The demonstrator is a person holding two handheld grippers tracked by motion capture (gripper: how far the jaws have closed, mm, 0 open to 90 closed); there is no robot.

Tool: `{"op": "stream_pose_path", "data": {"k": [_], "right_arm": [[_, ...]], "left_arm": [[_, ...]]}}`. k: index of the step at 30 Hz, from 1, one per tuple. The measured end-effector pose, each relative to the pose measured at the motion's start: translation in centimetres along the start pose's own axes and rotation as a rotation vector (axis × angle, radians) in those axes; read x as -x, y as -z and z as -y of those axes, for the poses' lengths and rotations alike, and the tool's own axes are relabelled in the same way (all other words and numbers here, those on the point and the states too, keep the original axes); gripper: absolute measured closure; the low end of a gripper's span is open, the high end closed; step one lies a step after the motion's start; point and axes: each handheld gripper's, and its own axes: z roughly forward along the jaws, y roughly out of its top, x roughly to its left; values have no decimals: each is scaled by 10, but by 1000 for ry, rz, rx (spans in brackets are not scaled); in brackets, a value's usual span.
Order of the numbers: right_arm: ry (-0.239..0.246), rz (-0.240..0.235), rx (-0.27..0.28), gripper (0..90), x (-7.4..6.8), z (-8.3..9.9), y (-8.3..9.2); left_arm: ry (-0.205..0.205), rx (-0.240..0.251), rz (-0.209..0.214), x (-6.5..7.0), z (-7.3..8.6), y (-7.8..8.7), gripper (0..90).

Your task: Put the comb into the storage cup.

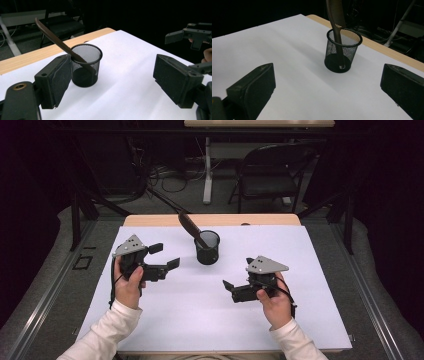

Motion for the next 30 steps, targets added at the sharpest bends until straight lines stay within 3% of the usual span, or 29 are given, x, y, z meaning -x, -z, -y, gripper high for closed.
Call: {"op": "stream_pose_path", "data": {"k": [11,30], "right_arm": [[-24,39,-9,0,9,16,15],[-60,100,-18,0,19,42,35]], "left_arm": [[-11,8,-21,2,16,13,158],[54,32,-54,-10,57,32,158]]}}
